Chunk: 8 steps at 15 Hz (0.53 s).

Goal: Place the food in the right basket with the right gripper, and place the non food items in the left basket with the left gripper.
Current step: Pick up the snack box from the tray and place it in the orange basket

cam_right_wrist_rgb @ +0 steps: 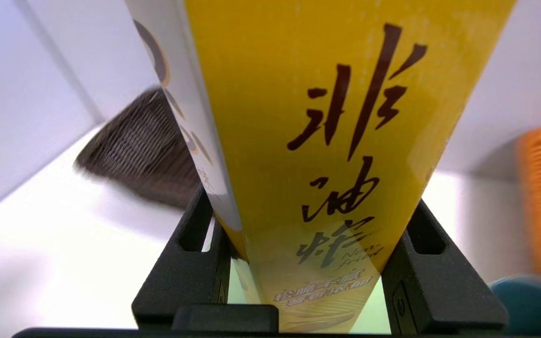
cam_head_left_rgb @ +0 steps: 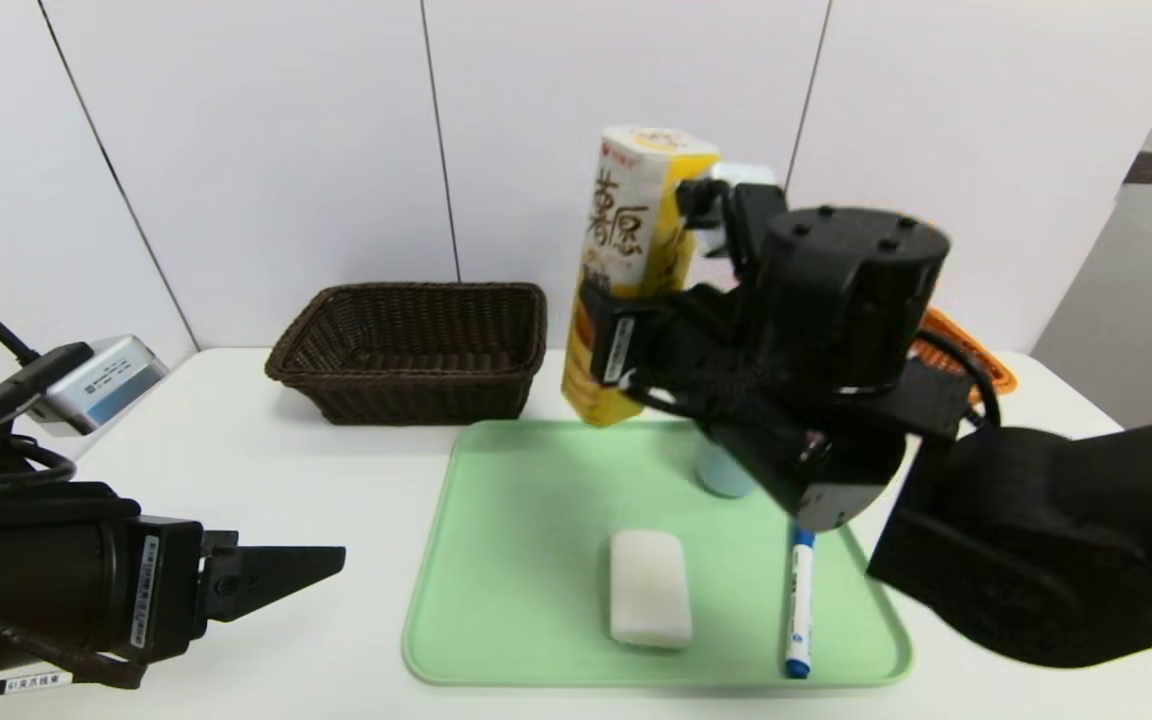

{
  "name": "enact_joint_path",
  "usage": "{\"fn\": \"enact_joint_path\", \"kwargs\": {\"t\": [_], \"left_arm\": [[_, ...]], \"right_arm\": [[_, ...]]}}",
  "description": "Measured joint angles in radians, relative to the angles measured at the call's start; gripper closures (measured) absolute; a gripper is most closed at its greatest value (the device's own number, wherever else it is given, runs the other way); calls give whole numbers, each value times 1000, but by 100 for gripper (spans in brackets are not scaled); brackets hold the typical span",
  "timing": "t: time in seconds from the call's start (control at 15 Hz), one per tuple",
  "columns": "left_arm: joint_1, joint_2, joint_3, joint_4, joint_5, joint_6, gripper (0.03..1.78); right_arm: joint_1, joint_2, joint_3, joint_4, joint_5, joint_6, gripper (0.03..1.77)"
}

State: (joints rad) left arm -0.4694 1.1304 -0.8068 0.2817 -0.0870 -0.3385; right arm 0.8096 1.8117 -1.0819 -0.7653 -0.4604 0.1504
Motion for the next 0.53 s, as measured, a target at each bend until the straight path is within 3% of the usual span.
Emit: {"fn": "enact_joint_path", "kwargs": {"t": [0.2, 0.53], "left_arm": [[-4, 2, -21, -1, -3, 0, 12], [-27, 4, -34, 3, -3, -1, 12]], "right_arm": [[-210, -51, -139, 137, 69, 1, 95], [-549, -40, -391, 426, 281, 27, 95]]}}
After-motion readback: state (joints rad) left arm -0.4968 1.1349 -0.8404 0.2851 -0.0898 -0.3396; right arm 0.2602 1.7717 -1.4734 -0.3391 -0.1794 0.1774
